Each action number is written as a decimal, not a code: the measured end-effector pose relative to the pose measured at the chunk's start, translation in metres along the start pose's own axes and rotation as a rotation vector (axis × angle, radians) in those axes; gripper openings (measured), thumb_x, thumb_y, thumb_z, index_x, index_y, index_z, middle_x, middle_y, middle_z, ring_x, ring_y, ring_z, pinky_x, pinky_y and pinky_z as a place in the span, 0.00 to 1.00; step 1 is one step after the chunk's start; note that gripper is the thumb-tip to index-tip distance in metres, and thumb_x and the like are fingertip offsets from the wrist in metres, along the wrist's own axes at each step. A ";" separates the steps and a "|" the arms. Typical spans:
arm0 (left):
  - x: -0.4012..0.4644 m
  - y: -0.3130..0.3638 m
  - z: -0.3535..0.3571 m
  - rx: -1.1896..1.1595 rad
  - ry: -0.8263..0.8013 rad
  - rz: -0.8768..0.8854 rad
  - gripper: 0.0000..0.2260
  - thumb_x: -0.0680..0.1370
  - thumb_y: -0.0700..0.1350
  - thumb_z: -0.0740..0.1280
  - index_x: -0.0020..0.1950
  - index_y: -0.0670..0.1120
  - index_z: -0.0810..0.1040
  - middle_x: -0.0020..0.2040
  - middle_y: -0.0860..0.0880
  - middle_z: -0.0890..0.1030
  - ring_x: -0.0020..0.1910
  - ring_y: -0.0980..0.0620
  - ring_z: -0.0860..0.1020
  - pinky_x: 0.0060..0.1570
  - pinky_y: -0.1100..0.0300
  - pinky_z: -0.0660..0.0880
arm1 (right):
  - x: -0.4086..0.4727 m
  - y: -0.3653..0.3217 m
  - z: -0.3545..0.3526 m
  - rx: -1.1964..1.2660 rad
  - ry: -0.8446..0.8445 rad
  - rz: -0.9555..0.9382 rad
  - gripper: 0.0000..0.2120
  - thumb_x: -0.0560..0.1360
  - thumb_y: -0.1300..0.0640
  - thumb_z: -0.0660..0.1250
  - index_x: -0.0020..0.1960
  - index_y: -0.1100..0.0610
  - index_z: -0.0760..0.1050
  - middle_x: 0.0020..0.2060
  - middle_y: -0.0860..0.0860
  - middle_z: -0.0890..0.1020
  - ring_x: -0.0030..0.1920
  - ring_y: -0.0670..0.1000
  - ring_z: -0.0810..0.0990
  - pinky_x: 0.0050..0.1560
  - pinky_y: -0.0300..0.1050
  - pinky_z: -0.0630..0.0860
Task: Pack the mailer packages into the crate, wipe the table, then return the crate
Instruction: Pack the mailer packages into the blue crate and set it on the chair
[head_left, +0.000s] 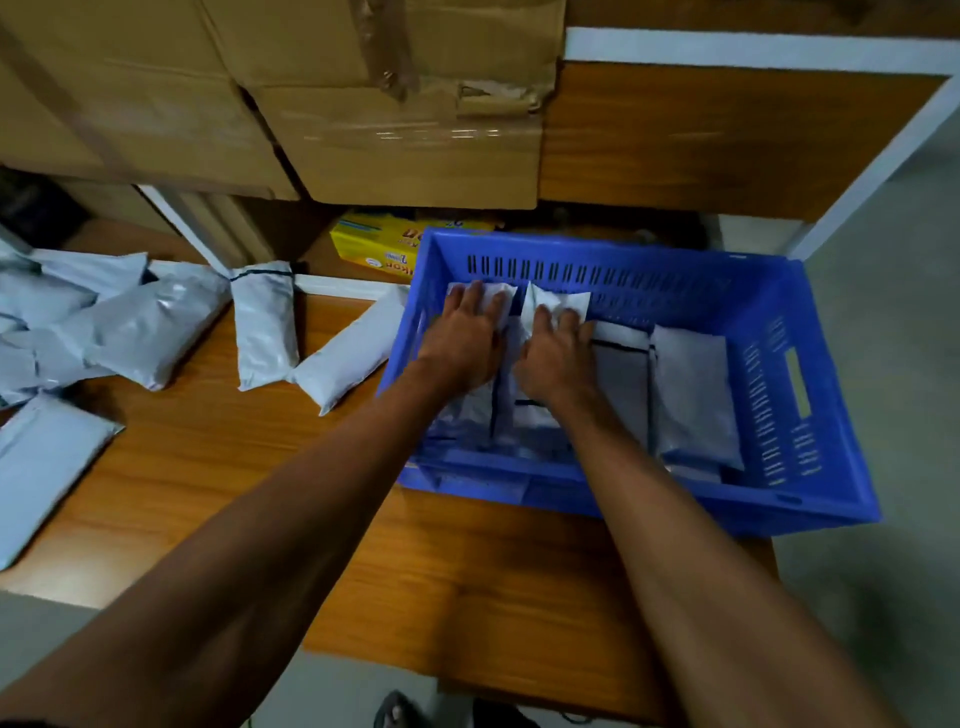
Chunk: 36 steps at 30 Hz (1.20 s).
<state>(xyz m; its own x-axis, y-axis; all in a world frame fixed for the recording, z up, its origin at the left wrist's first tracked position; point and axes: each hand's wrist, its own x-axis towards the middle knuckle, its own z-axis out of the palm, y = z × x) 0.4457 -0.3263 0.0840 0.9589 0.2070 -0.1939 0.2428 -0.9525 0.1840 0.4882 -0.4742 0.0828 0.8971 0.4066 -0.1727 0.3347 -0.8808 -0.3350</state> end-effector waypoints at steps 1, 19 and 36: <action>0.002 -0.002 0.007 0.005 -0.033 -0.008 0.33 0.83 0.61 0.48 0.87 0.49 0.54 0.86 0.37 0.53 0.84 0.32 0.52 0.78 0.32 0.61 | 0.006 0.002 0.007 -0.007 -0.037 -0.002 0.31 0.84 0.49 0.59 0.83 0.59 0.56 0.79 0.66 0.58 0.77 0.69 0.58 0.76 0.62 0.61; -0.005 -0.020 0.033 0.034 -0.271 0.064 0.37 0.87 0.54 0.57 0.86 0.46 0.36 0.84 0.38 0.32 0.83 0.32 0.34 0.82 0.34 0.45 | 0.014 0.007 0.018 -0.004 -0.540 -0.063 0.40 0.86 0.36 0.51 0.82 0.44 0.25 0.77 0.54 0.19 0.78 0.68 0.23 0.79 0.70 0.35; -0.115 -0.070 -0.086 -0.304 0.386 0.081 0.18 0.81 0.45 0.64 0.69 0.41 0.78 0.62 0.37 0.81 0.57 0.34 0.80 0.54 0.43 0.79 | -0.046 -0.131 -0.029 0.275 0.207 -0.222 0.21 0.82 0.63 0.64 0.74 0.59 0.72 0.68 0.60 0.75 0.68 0.63 0.74 0.65 0.57 0.71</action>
<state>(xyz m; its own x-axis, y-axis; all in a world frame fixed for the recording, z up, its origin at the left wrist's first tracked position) 0.3312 -0.2646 0.1764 0.9468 0.2577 0.1926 0.1422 -0.8723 0.4678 0.4115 -0.3840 0.1615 0.8605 0.4969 0.1126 0.4622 -0.6681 -0.5831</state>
